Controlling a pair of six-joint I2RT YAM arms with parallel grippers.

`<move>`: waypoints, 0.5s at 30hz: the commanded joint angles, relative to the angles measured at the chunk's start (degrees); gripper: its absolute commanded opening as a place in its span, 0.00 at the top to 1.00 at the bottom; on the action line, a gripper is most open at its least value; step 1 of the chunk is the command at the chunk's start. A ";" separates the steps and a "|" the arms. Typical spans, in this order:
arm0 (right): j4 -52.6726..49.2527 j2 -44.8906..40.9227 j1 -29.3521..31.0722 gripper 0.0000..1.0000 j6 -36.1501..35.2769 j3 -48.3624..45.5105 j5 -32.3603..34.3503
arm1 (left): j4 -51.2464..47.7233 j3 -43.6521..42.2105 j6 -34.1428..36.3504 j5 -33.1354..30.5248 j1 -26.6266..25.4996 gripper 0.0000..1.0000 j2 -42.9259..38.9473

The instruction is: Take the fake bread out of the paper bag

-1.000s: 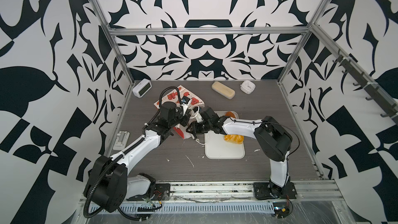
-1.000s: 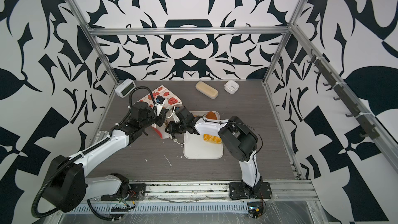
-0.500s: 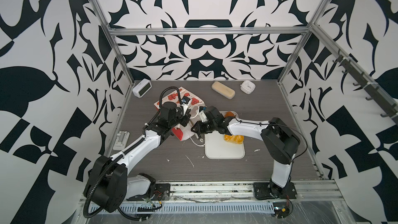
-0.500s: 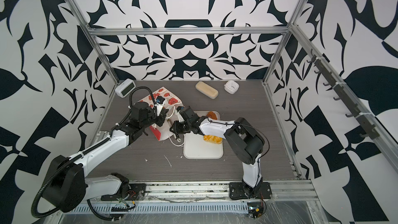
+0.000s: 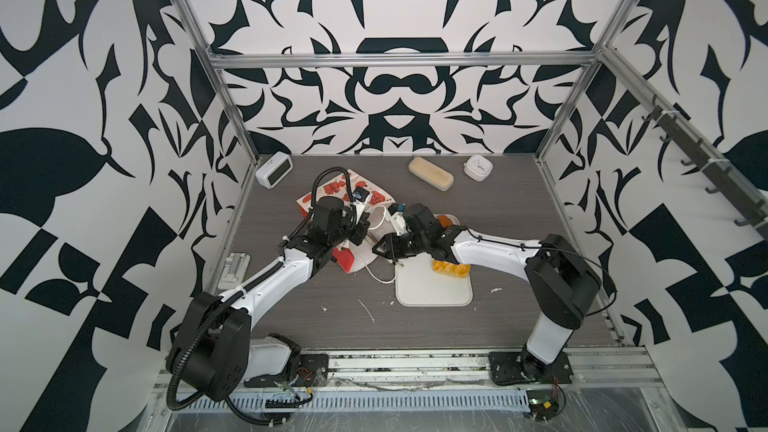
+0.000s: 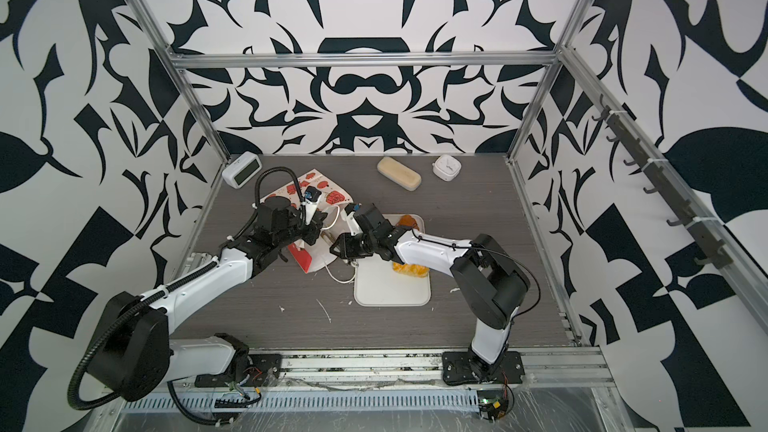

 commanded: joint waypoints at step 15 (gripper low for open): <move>4.86 2.69 -1.44 0.61 2.73 3.82 -8.56 | -0.71 2.38 0.72 1.82 -0.09 1.00 -0.01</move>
